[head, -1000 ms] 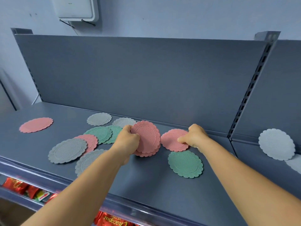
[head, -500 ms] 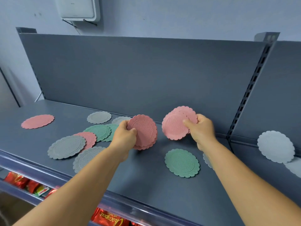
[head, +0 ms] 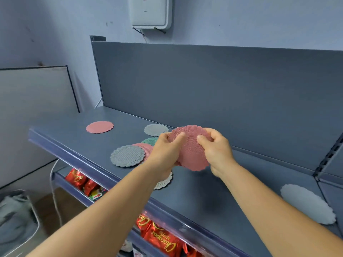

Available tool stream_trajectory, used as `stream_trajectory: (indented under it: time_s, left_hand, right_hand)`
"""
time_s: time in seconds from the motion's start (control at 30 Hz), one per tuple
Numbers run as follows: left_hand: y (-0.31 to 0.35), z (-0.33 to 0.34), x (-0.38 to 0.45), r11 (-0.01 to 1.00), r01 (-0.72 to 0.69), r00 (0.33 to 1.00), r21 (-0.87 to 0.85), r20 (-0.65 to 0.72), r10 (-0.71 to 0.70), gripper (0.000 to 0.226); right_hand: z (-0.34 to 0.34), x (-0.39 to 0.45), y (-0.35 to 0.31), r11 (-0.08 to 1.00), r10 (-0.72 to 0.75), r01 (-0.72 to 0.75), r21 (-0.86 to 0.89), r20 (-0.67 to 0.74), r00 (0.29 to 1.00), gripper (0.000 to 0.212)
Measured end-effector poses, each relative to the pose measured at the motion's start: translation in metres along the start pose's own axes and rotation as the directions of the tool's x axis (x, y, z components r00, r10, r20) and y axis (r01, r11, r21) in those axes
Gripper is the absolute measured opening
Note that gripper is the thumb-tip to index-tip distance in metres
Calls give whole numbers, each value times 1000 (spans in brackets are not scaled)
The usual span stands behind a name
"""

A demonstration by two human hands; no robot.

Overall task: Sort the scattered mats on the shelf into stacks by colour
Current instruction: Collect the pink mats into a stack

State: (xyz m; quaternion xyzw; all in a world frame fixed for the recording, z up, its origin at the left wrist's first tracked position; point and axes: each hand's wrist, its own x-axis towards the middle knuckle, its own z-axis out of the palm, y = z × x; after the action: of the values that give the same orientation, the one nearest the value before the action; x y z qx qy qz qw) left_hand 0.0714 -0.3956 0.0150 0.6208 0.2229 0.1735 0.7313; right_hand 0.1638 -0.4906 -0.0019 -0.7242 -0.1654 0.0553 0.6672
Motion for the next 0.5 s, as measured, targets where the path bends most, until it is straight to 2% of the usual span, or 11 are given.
stream_trajectory:
  time_s: [0.17,0.33,0.4,0.5]
  left_hand:
    - [-1,-49,10,996,-19,999,83,-44,23,35]
    - [5,-111,31,976,-71,992,206,-87,90,25]
    - [9,-140,43,973,-75,986,217,-133,105,23]
    - [14,-180,63,972,-67,974,224,-195,112,18]
  right_hand:
    - [57,-10,-9,999,-10,16,-46,125,992,26]
    - [114,-8,-18,985,-1,39,-167,220,975,34]
    - [131,-2,-20,956,50,9,-294,192,980,35]
    - [149,7,-18,849,142,-55,-526,125,982,38]
